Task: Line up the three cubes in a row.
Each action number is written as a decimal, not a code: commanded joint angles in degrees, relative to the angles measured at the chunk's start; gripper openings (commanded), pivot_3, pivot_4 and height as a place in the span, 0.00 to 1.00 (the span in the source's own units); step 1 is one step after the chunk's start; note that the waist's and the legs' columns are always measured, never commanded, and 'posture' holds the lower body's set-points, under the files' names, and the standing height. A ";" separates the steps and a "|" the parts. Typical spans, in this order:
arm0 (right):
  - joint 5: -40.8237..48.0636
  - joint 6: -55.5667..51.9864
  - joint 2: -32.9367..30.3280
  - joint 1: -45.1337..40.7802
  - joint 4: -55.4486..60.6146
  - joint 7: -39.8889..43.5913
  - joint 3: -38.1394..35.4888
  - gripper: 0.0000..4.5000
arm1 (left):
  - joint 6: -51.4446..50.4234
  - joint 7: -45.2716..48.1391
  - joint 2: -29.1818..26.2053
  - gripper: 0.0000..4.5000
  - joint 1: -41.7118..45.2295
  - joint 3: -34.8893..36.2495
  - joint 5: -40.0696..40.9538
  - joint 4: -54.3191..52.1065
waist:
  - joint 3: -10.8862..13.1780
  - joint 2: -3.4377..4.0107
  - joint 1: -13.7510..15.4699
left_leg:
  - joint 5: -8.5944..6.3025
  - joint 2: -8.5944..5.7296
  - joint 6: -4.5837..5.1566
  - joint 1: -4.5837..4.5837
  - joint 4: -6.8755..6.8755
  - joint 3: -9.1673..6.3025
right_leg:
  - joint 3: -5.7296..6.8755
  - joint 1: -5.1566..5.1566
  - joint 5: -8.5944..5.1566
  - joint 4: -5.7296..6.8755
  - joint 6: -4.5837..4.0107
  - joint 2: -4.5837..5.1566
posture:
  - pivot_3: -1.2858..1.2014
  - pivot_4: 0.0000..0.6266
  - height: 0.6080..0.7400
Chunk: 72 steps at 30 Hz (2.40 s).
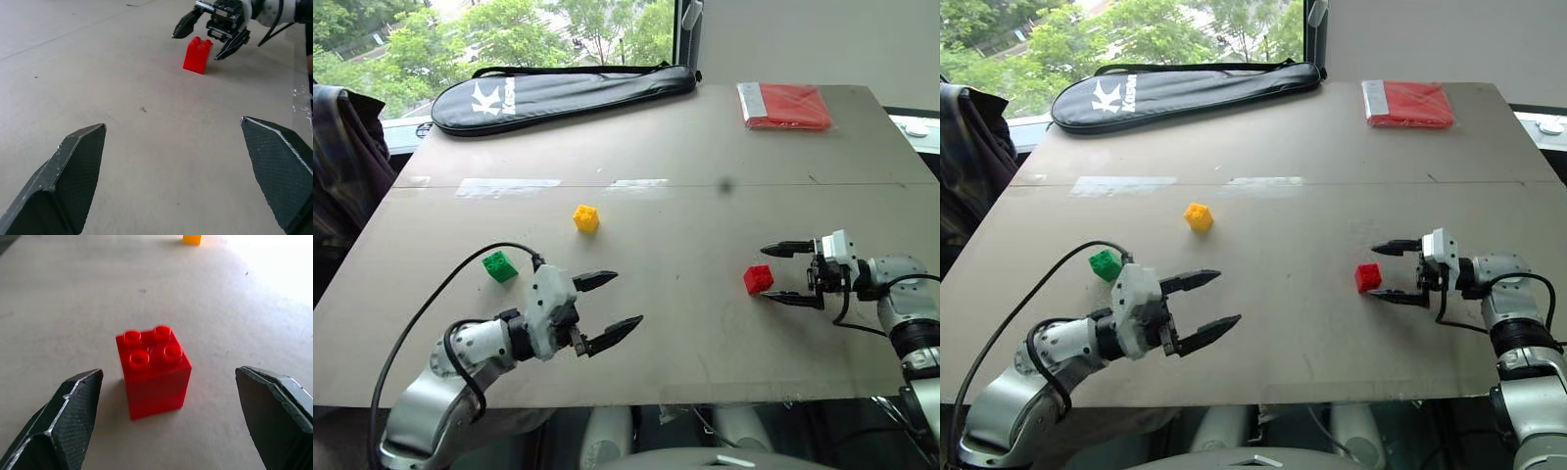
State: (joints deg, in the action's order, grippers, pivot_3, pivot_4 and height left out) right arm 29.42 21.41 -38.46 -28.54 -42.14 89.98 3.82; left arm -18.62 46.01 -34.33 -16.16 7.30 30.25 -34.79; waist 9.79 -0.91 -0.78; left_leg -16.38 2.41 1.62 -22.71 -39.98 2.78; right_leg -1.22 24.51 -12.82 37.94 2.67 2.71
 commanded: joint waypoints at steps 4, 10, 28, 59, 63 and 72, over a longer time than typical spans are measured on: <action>4.85 -9.72 -1.30 3.93 11.43 1.15 -7.04 0.99 | 8.01 -10.69 9.27 1.00 -7.06 5.38 -5.10 -1.76 | -0.02 0.02 0.40 | 0.00 -0.05 0.00 -0.01 -0.02 -0.04 | 0.08 -0.01 0.00 0.01 -0.01 0.01 | 0.52 0.24 0.76; 6.06 -14.29 -1.06 5.95 18.09 -0.75 -10.19 0.99 | 9.18 -24.08 16.87 1.00 -6.19 5.57 -13.92 0.25 | -0.02 -0.01 0.30 | 0.00 -0.08 0.01 -0.01 -0.13 -0.05 | 0.07 -0.07 0.01 0.02 0.01 -0.01 | 0.52 0.24 0.76; 7.69 -21.45 0.66 8.65 27.68 -2.57 -12.97 0.99 | 4.95 -44.62 25.74 1.00 -2.37 11.36 -23.61 6.27 | -0.01 -0.04 0.16 | -0.01 -0.08 0.02 -0.07 -0.15 -0.07 | 0.19 -0.06 0.01 0.02 0.03 -0.05 | 0.52 0.24 0.76; 11.70 -21.80 0.37 10.09 30.37 2.52 -13.15 1.00 | -3.48 -50.95 27.22 0.27 8.84 9.56 -27.10 13.17 | -0.02 -0.05 0.22 | -0.01 -0.08 0.01 -0.08 -0.15 -0.10 | 0.21 -0.06 0.09 0.04 0.15 -0.03 | 0.52 0.24 0.76; 11.44 -22.30 0.64 9.80 31.14 1.87 -12.96 1.00 | -4.84 -51.02 26.96 0.27 9.31 9.57 -27.03 13.06 | -0.02 -0.05 0.20 | -0.01 -0.08 0.01 -0.08 -0.15 -0.10 | 0.21 -0.06 0.10 0.04 0.16 -0.04 | 0.52 0.24 0.76; 11.55 -23.71 0.69 10.88 34.03 -0.10 -13.46 1.00 | -2.31 -39.89 23.15 0.27 7.64 9.35 -20.08 11.81 | -0.02 -0.05 0.22 | -0.01 -0.08 0.01 -0.08 -0.15 -0.12 | 0.21 -0.06 0.08 0.03 0.13 -0.03 | 0.52 0.24 0.76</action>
State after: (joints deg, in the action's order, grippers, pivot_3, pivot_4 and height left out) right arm 40.33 -2.18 -37.58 -17.93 -9.88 89.38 -7.92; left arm -22.49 1.98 -9.89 -7.82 16.39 7.58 -21.15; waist 9.78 -0.96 -0.56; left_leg -16.39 2.34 1.63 -22.80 -40.13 2.66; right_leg -1.01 24.45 -12.77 37.97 2.74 2.68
